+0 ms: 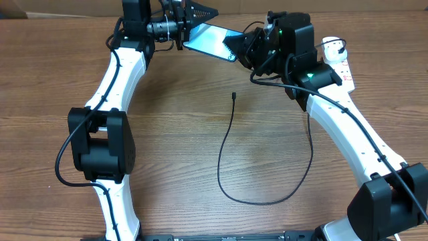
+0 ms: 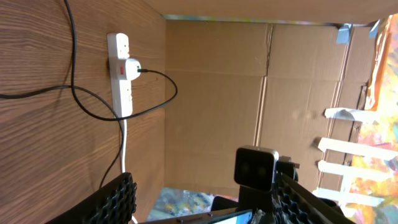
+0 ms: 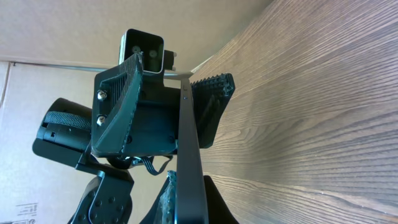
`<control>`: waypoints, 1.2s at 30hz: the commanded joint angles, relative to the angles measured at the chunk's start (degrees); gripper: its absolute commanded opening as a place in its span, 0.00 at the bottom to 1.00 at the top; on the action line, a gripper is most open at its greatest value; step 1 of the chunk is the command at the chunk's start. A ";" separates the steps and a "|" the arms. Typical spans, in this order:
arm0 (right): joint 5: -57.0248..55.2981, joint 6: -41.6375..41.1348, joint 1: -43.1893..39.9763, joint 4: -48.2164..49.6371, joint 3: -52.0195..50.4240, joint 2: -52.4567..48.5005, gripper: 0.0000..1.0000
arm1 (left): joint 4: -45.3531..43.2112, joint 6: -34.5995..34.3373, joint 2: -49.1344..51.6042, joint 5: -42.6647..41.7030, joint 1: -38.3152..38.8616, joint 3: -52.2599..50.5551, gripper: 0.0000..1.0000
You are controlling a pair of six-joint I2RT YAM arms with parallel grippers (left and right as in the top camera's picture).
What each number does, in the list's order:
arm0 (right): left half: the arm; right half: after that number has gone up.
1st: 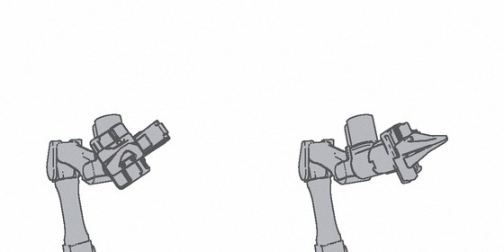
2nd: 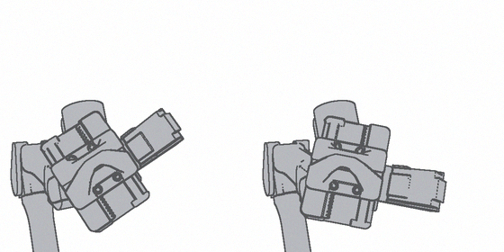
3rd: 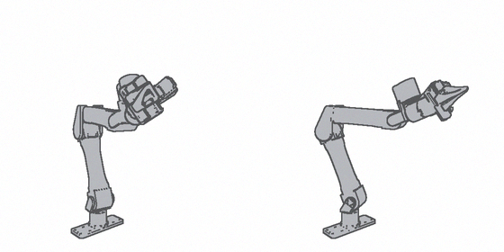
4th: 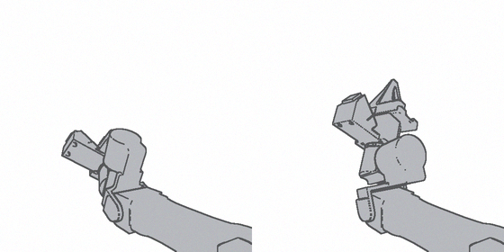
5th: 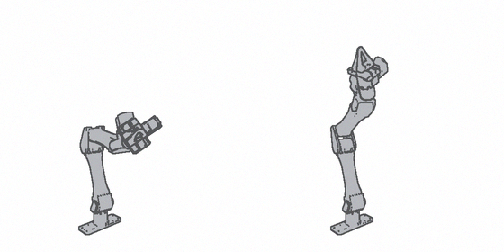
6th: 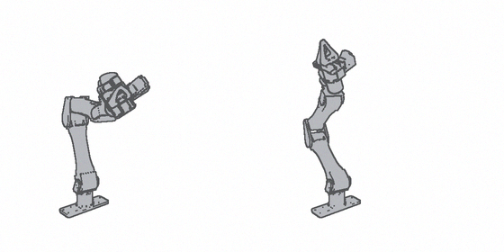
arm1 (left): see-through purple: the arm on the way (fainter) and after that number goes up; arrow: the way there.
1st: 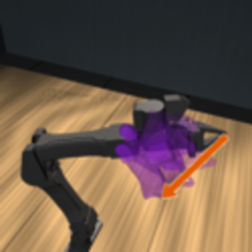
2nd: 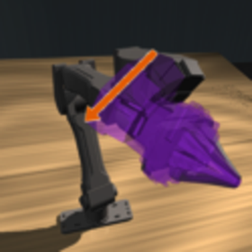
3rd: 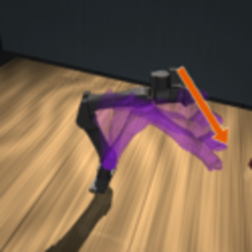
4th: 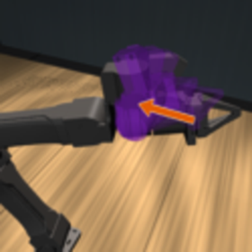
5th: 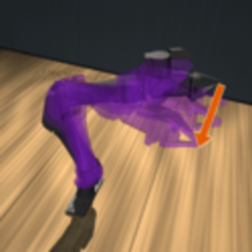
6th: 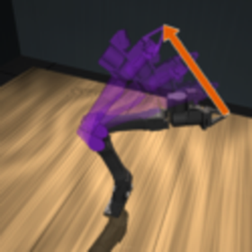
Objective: Plug charger to phone and switch on socket
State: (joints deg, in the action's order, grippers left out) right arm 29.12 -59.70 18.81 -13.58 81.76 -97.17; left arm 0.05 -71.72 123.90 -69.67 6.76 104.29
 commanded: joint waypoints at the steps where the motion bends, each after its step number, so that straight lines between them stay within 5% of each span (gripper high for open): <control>1: 2.60 1.18 -2.58 1.27 -0.68 -0.90 0.04 | -1.84 -1.84 -1.36 -2.23 1.07 1.25 0.66; 9: 12.50 0.70 -10.54 9.09 -0.68 -0.90 0.04 | -2.03 -1.01 -1.36 -3.41 0.90 1.25 0.74; 23: 9.44 -1.84 -11.30 9.46 -0.68 -0.92 0.04 | -1.77 -0.46 -1.36 -4.66 3.80 1.25 0.73; 36: 5.49 -2.51 -10.73 8.33 -0.68 -0.92 0.04 | -1.62 -0.46 -1.36 9.31 6.93 1.20 0.68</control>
State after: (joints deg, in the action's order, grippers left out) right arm 36.21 -61.52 7.92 -6.09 80.86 -98.85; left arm -1.37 -73.10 123.87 -68.01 12.05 104.29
